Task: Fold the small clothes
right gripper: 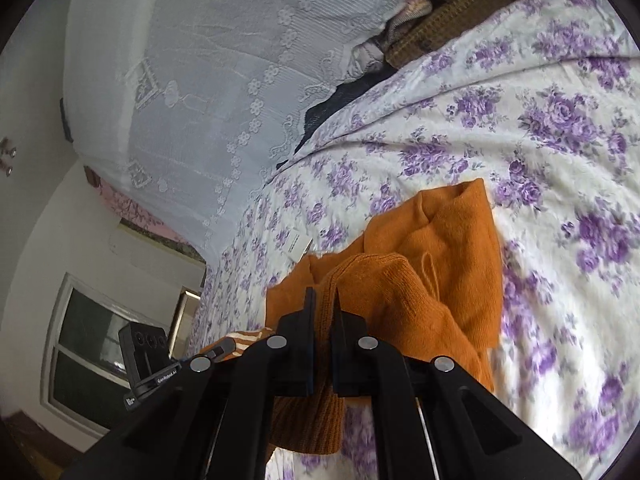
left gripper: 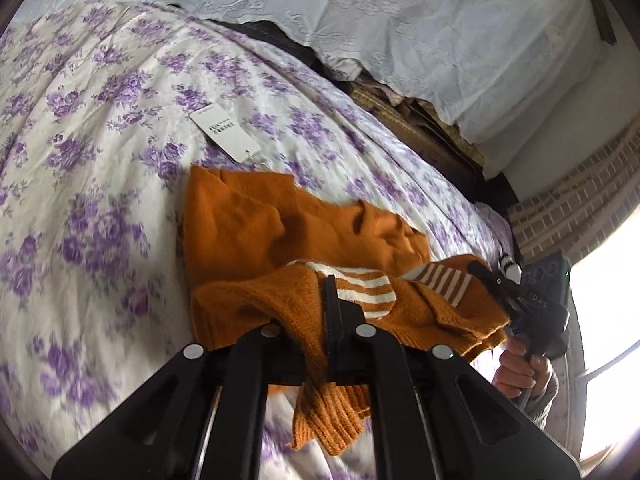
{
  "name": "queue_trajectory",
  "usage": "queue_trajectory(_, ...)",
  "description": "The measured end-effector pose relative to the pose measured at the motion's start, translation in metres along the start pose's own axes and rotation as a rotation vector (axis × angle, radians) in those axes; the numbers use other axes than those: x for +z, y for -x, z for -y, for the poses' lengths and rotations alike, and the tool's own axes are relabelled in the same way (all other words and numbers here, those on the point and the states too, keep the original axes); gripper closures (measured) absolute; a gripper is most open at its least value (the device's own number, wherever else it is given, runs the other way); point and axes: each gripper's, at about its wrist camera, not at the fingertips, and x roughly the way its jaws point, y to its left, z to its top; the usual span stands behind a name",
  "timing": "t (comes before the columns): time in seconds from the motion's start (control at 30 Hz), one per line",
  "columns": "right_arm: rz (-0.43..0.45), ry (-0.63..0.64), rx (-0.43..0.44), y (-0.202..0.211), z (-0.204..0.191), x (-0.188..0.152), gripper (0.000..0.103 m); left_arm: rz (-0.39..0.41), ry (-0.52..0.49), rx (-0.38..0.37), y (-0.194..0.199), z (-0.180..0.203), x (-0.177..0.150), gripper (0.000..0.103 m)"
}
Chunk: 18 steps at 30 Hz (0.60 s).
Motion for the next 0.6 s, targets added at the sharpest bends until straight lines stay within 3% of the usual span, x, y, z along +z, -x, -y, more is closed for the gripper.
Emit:
queue_trajectory(0.1, 0.015, -0.088, 0.006, -0.016, 0.021, 0.015, 0.086, 0.012, 0.037, 0.065, -0.016, -0.015, 0.015, 0.090)
queue_trajectory(0.13, 0.032, -0.125, -0.003, -0.022, 0.033, 0.021, 0.066, 0.021, 0.045, 0.095, -0.020, -0.019, 0.018, 0.070)
queue_trajectory(0.17, 0.052, -0.146, -0.007, -0.025, 0.042, 0.025, 0.056, 0.036, 0.062, 0.129, -0.025, -0.027, 0.022, 0.046)
queue_trajectory(0.23, 0.104, -0.165, -0.018, -0.026, 0.062, 0.029, 0.056, 0.079, 0.095, 0.153, -0.029, -0.042, 0.025, 0.031)
queue_trajectory(0.37, 0.105, -0.102, -0.017, -0.017, 0.063, 0.030, 0.057, 0.133, 0.118, 0.180, -0.018, -0.068, 0.028, 0.029)
queue_trajectory(0.5, 0.158, 0.145, -0.136, -0.002, 0.023, 0.027, 0.057, 0.198, 0.100, 0.173, 0.009, -0.076, 0.027, 0.025)
queue_trajectory(0.6, 0.044, 0.320, -0.136, -0.005, -0.006, 0.016, 0.057, 0.140, 0.003, 0.094, 0.017, -0.063, 0.021, 0.025)
